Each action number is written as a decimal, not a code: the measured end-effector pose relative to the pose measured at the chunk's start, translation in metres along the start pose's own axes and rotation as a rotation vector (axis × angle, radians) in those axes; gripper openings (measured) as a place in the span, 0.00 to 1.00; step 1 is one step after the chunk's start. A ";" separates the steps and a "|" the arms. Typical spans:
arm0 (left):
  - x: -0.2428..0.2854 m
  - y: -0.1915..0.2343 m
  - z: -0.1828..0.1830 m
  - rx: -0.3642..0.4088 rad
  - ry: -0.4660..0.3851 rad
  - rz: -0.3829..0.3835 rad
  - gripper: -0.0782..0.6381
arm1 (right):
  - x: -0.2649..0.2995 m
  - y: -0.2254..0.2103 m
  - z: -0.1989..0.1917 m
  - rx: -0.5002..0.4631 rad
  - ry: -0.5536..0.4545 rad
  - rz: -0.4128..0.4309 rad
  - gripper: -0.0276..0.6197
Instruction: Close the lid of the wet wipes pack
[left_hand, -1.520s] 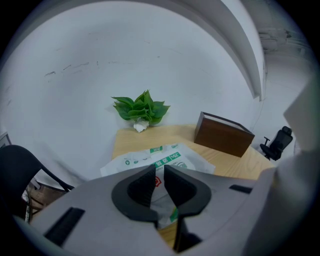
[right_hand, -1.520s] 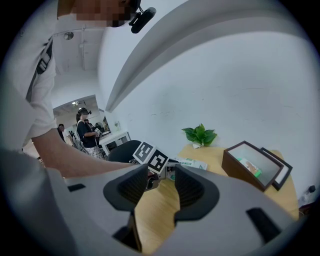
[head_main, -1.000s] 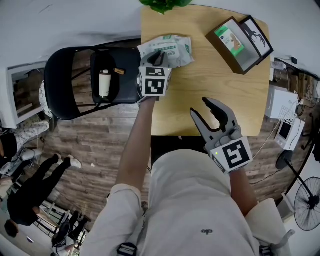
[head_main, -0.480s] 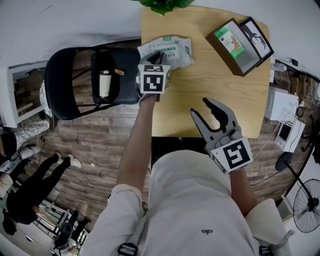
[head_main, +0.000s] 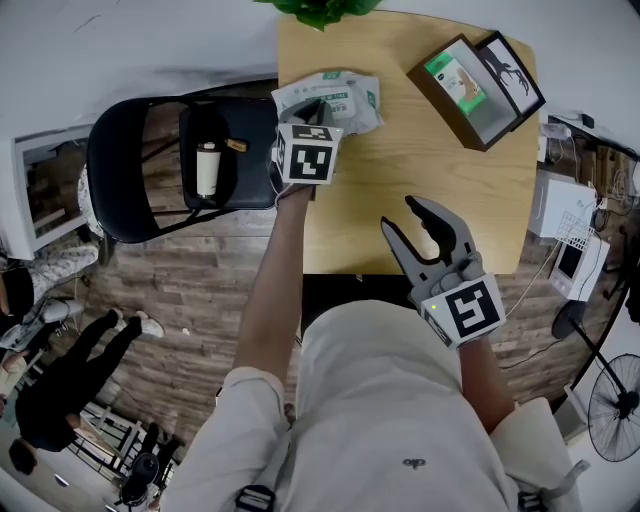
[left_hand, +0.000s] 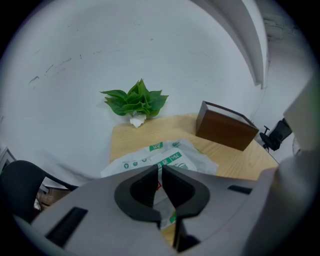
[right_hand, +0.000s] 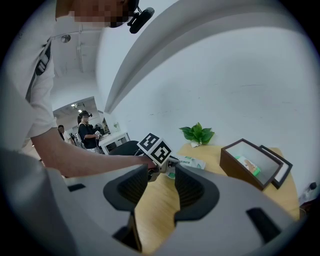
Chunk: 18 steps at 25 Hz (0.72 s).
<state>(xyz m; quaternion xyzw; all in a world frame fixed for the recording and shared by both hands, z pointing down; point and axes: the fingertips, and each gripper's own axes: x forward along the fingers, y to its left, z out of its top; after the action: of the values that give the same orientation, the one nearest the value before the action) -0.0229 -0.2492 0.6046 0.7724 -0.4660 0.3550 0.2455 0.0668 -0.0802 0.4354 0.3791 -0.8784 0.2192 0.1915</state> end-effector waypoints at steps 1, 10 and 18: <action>0.000 0.000 0.000 -0.001 -0.002 0.001 0.15 | 0.000 -0.001 0.000 0.000 -0.001 -0.001 0.30; 0.007 0.000 0.011 -0.004 -0.008 -0.005 0.15 | 0.000 -0.003 0.001 0.004 -0.002 -0.007 0.30; 0.010 0.000 0.008 -0.018 0.006 -0.009 0.15 | -0.001 -0.006 0.003 0.006 -0.004 -0.008 0.30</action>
<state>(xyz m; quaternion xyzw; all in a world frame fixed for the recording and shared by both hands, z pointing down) -0.0173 -0.2610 0.6074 0.7712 -0.4650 0.3519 0.2553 0.0718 -0.0848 0.4342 0.3837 -0.8766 0.2204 0.1893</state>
